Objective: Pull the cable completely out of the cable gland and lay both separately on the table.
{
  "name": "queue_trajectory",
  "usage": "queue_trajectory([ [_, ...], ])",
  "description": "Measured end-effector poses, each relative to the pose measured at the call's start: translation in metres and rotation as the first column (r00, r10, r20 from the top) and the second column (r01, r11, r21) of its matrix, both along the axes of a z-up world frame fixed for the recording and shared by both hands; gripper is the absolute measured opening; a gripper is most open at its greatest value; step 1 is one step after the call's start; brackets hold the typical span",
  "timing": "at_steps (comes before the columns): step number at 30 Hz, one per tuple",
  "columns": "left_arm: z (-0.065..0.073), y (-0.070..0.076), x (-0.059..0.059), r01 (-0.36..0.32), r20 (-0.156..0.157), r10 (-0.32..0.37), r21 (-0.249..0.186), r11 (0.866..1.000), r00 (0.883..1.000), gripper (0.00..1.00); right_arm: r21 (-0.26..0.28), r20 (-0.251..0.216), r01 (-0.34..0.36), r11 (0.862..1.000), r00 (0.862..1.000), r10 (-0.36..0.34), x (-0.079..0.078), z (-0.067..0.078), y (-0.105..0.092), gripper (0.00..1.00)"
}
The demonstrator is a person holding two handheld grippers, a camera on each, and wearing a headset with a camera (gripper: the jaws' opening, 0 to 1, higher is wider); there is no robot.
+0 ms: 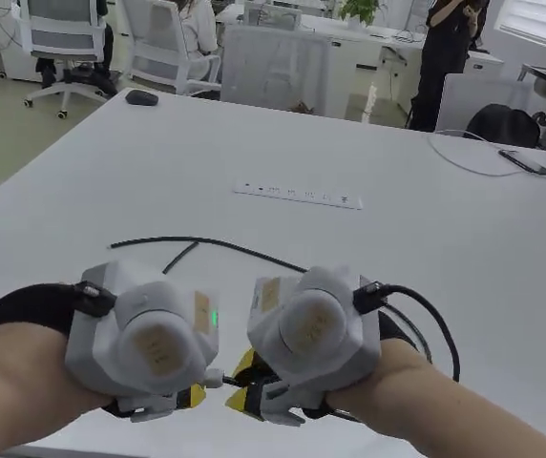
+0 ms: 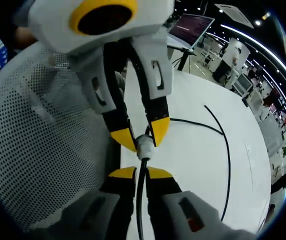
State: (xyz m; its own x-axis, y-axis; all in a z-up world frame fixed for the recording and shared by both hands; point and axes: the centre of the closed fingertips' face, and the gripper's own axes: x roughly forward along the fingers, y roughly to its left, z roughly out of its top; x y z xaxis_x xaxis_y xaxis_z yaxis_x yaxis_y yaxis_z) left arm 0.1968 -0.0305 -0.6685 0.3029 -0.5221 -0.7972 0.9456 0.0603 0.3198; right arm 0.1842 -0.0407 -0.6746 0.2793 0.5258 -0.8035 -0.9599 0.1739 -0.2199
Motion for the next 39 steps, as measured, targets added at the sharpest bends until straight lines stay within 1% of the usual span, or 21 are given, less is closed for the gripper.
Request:
queue_trajectory([
  [1, 0.0, -0.001, -0.001, 0.002, 0.001, -0.002, 0.0, 1.0, 1.0, 0.16, 0.004, -0.017, 0.015, 1.0, 1.0, -0.015, 0.001, -0.001, -0.001, 0.05],
  [2, 0.0, 0.0, 0.0, 0.001, 0.006, -0.001, 0.011, 1.0, 1.0, 0.16, 0.001, -0.046, 0.072, 0.997, 0.996, -0.072, 0.002, -0.003, -0.007, 0.04],
  [4, 0.0, 0.003, 0.004, -0.01, 0.022, 0.009, 0.024, 1.0, 1.0, 0.16, -0.062, -0.003, 0.092, 0.994, 0.996, -0.093, 0.011, -0.007, -0.021, 0.04],
  [6, 0.0, 0.004, 0.006, -0.023, 0.027, 0.022, 0.028, 0.999, 0.999, 0.16, -0.143, 0.007, 0.128, 0.981, 0.992, -0.128, 0.014, -0.014, -0.037, 0.04],
  [8, 0.0, 0.007, 0.007, -0.034, 0.022, 0.033, 0.028, 0.999, 0.999, 0.16, -0.231, 0.002, 0.201, 0.952, 0.978, -0.206, 0.017, -0.024, -0.061, 0.04],
  [9, -0.001, 0.007, 0.007, -0.034, 0.023, 0.034, 0.032, 0.999, 0.999, 0.16, -0.287, -0.001, 0.238, 0.928, 0.969, -0.248, 0.018, -0.029, -0.076, 0.04],
  [11, -0.001, 0.007, 0.006, -0.031, 0.022, 0.03, 0.036, 0.999, 0.999, 0.16, -0.349, -0.01, 0.247, 0.904, 0.964, -0.267, 0.015, -0.035, -0.093, 0.04],
  [12, -0.001, 0.006, 0.005, -0.026, 0.022, 0.026, 0.036, 0.999, 0.999, 0.16, -0.353, -0.018, 0.247, 0.903, 0.963, -0.27, 0.013, -0.036, -0.094, 0.05],
  [14, -0.001, 0.003, 0.004, -0.018, 0.025, 0.017, 0.034, 0.999, 1.0, 0.16, -0.326, -0.028, 0.224, 0.918, 0.969, -0.246, 0.011, -0.037, -0.088, 0.12],
  [15, -0.001, 0.002, 0.003, -0.01, 0.03, 0.009, 0.038, 0.999, 1.0, 0.16, -0.28, -0.011, 0.166, 0.945, 0.984, -0.176, 0.011, -0.033, -0.073, 0.17],
  [17, -0.002, 0.003, 0.002, -0.005, 0.029, 0.003, 0.042, 0.999, 1.0, 0.16, -0.235, 0.006, 0.099, 0.967, 0.995, -0.1, 0.009, -0.028, -0.053, 0.23],
  [19, -0.002, 0.003, 0.002, -0.003, 0.027, 0.002, 0.04, 0.999, 1.0, 0.16, -0.151, -0.029, 0.065, 0.986, 0.997, -0.07, 0.001, -0.021, -0.028, 0.24],
  [20, -0.002, 0.003, 0.001, 0.003, 0.03, -0.004, 0.039, 0.999, 1.0, 0.16, -0.078, -0.03, 0.049, 0.996, 0.998, -0.051, 0.0, -0.013, -0.014, 0.25],
  [21, -0.001, 0.003, 0.001, 0.01, 0.032, -0.011, 0.037, 0.999, 0.999, 0.16, -0.043, -0.021, 0.031, 0.999, 0.999, -0.032, 0.0, -0.008, -0.007, 0.25],
  [23, 0.0, 0.0, 0.0, 0.02, 0.034, -0.021, 0.032, 0.999, 0.999, 0.16, 0.015, 0.009, -0.006, 1.0, 1.0, 0.006, 0.001, 0.003, 0.003, 0.17],
  [26, -0.001, -0.002, -0.001, 0.03, 0.032, -0.031, 0.032, 0.999, 0.999, 0.16, 0.0, -0.02, 0.035, 0.999, 0.999, -0.035, 0.004, -0.001, -0.008, 0.04],
  [28, 0.0, -0.001, -0.001, 0.029, 0.037, -0.031, 0.038, 0.999, 0.999, 0.16, -0.005, -0.043, 0.067, 0.998, 0.997, -0.067, 0.004, -0.004, -0.013, 0.04],
  [32, -0.001, 0.002, 0.002, 0.019, 0.043, -0.021, 0.048, 0.999, 0.999, 0.16, -0.088, -0.028, 0.091, 0.992, 0.995, -0.094, 0.007, -0.013, -0.029, 0.04],
  [36, -0.001, 0.001, 0.001, 0.019, 0.046, -0.022, 0.051, 0.998, 0.999, 0.16, -0.199, -0.049, 0.177, 0.964, 0.98, -0.191, 0.01, -0.027, -0.056, 0.04],
  [37, -0.002, 0.002, 0.001, 0.019, 0.045, -0.022, 0.055, 0.998, 0.999, 0.16, -0.262, -0.044, 0.193, 0.946, 0.976, -0.211, 0.01, -0.032, -0.069, 0.05],
  [39, -0.002, 0.002, 0.001, 0.017, 0.044, -0.02, 0.057, 0.998, 0.999, 0.16, -0.332, -0.031, 0.193, 0.923, 0.976, -0.215, 0.009, -0.037, -0.083, 0.05],
])
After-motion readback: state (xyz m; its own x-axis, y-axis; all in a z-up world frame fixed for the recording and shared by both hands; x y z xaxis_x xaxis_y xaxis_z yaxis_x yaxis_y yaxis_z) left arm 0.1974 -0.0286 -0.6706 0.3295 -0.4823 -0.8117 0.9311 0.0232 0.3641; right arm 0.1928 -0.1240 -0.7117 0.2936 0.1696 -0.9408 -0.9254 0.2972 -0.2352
